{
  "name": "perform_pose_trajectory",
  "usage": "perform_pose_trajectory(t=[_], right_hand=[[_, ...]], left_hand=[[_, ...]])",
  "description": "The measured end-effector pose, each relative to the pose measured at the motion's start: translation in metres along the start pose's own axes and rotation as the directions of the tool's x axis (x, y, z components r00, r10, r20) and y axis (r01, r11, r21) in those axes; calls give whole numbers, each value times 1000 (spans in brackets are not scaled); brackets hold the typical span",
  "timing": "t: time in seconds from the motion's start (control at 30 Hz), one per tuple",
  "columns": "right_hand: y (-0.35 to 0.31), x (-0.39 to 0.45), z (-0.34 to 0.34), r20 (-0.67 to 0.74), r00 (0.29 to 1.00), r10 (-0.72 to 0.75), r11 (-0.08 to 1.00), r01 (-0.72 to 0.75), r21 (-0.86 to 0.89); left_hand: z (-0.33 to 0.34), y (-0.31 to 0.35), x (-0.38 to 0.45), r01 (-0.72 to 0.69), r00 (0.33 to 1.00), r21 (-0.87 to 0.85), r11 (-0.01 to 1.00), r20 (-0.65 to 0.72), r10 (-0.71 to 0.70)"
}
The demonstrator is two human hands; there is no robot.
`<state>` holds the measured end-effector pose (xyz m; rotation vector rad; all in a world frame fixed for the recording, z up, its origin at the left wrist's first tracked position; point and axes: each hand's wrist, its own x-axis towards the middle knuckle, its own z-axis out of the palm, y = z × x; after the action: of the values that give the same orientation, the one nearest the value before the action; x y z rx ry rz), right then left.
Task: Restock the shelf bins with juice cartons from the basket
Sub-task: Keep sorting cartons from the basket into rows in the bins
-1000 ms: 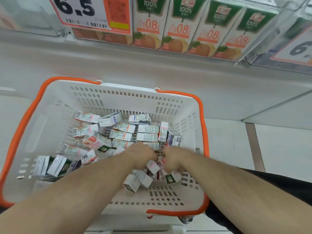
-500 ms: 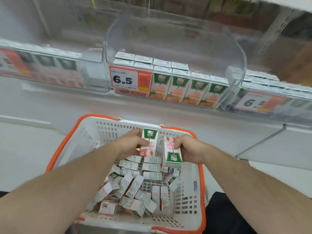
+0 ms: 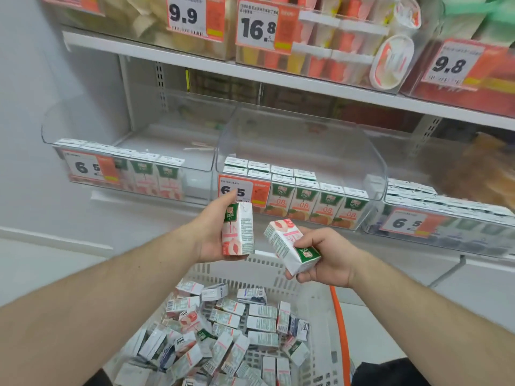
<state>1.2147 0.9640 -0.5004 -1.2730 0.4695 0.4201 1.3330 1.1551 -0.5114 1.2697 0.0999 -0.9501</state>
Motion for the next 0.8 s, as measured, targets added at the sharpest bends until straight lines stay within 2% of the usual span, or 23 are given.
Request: perform_pose_trajectory(t=[0.1, 0.2, 0.3, 0.4, 0.47, 0.53, 0.6, 0.67, 0.73, 0.8], right_hand=[[-10, 3, 9, -60, 990, -129, 976, 116, -185], [-16, 10, 17, -174, 961, -217, 961, 179, -213], [-21, 14, 28, -275, 890, -365, 899, 259, -354], [-27, 15, 43, -291, 807, -513, 786, 306, -538], [-33, 15, 55, -245, 780, -575, 723, 345, -599], [-40, 16, 68, -186, 758, -625, 661, 387, -643], [-46, 17, 79, -128, 738, -662, 600, 420, -681], [-50, 20, 90, -77, 722, -687, 561, 461, -688], [-54, 23, 99, -47, 721, -692, 557, 490, -671], [-58, 29, 107, -30, 714, -700, 538, 499, -679]], left_hand=[[-2, 15, -8, -2, 1000, 136, 991, -4, 2], [-11, 26, -13, -10, 1000, 214, 977, -24, 15], [-27, 28, -17, -33, 998, 251, 967, -36, 44], [-42, 28, -17, -108, 986, 331, 938, -85, 143], [-50, 32, -23, -193, 968, 488, 851, -47, 247], [-57, 35, -27, -306, 939, 609, 731, 68, 337], [-62, 35, -31, -416, 905, 654, 631, 234, 354], [-62, 33, -32, -500, 860, 695, 516, 331, 388], [-62, 34, -29, -560, 810, 699, 444, 351, 470], [-66, 37, -27, -593, 773, 686, 421, 340, 536]])
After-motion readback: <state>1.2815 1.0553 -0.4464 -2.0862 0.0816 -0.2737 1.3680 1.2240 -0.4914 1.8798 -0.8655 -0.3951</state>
